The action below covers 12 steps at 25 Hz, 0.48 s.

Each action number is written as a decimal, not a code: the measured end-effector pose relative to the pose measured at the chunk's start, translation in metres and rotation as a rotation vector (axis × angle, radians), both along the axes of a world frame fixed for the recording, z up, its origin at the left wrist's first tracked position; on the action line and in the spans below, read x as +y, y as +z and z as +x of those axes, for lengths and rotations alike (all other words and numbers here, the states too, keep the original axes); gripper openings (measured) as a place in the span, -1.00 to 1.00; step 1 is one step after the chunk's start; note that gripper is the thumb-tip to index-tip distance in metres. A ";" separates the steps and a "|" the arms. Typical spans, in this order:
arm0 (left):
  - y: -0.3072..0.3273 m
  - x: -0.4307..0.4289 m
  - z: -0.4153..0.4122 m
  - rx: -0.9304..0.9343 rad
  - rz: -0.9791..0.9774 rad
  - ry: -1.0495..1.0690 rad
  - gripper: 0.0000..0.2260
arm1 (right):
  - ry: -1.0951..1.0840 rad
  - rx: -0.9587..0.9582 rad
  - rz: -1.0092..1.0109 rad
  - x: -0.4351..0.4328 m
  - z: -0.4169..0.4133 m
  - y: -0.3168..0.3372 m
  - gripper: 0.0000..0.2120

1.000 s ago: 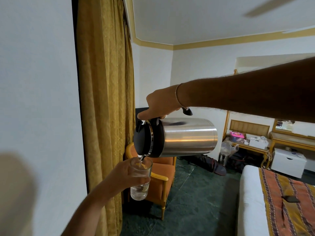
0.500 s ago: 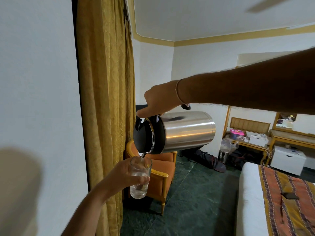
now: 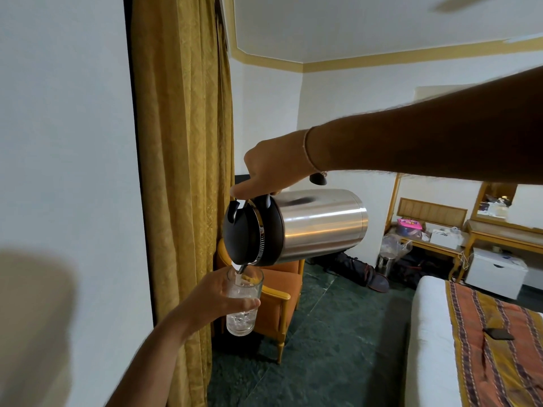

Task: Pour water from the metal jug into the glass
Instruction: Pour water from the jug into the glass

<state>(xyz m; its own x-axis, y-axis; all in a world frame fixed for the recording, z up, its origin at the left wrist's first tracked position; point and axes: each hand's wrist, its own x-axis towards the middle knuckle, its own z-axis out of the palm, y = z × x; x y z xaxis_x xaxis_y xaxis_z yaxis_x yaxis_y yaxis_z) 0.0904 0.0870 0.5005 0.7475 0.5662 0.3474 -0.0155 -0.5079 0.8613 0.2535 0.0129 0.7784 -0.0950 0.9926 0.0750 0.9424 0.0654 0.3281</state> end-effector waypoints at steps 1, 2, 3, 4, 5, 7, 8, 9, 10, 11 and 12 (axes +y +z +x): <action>0.000 0.000 0.001 -0.004 0.003 -0.003 -0.59 | 0.007 -0.002 0.016 0.002 0.001 0.001 -0.24; 0.000 0.000 0.001 -0.007 0.007 -0.003 -0.59 | 0.012 -0.004 0.013 0.004 0.002 0.001 -0.24; 0.000 0.001 0.001 -0.009 0.012 -0.002 -0.59 | 0.011 0.003 -0.024 0.004 0.001 -0.002 -0.26; -0.001 0.001 0.002 -0.009 0.011 -0.001 -0.59 | 0.011 0.020 -0.048 0.005 0.002 -0.003 -0.27; -0.001 0.002 0.002 -0.009 0.006 -0.002 -0.59 | 0.013 0.038 -0.053 0.007 0.004 -0.003 -0.28; -0.002 0.002 0.004 -0.007 0.001 -0.008 -0.60 | 0.010 0.053 -0.025 0.009 0.006 -0.003 -0.28; -0.002 0.002 0.005 -0.007 0.005 -0.009 -0.60 | -0.001 0.049 0.001 0.009 0.007 -0.003 -0.28; -0.003 0.003 0.006 -0.006 0.009 -0.008 -0.60 | -0.006 0.044 0.012 0.008 0.009 -0.004 -0.27; -0.004 0.003 0.007 -0.006 0.011 -0.006 -0.59 | -0.018 0.050 -0.006 0.007 0.010 -0.004 -0.28; -0.005 0.004 0.008 -0.009 0.011 -0.002 -0.59 | -0.029 0.066 -0.036 0.008 0.012 -0.004 -0.28; -0.005 0.005 0.009 -0.011 0.011 0.002 -0.59 | -0.032 0.065 -0.038 0.007 0.013 -0.005 -0.28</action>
<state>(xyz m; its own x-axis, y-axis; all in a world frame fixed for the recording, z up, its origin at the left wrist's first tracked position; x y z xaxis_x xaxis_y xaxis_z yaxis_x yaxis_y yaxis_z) 0.0999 0.0915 0.4955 0.7426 0.5636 0.3619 -0.0245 -0.5171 0.8556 0.2665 0.0199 0.7732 -0.0588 0.9974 0.0418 0.9635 0.0458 0.2638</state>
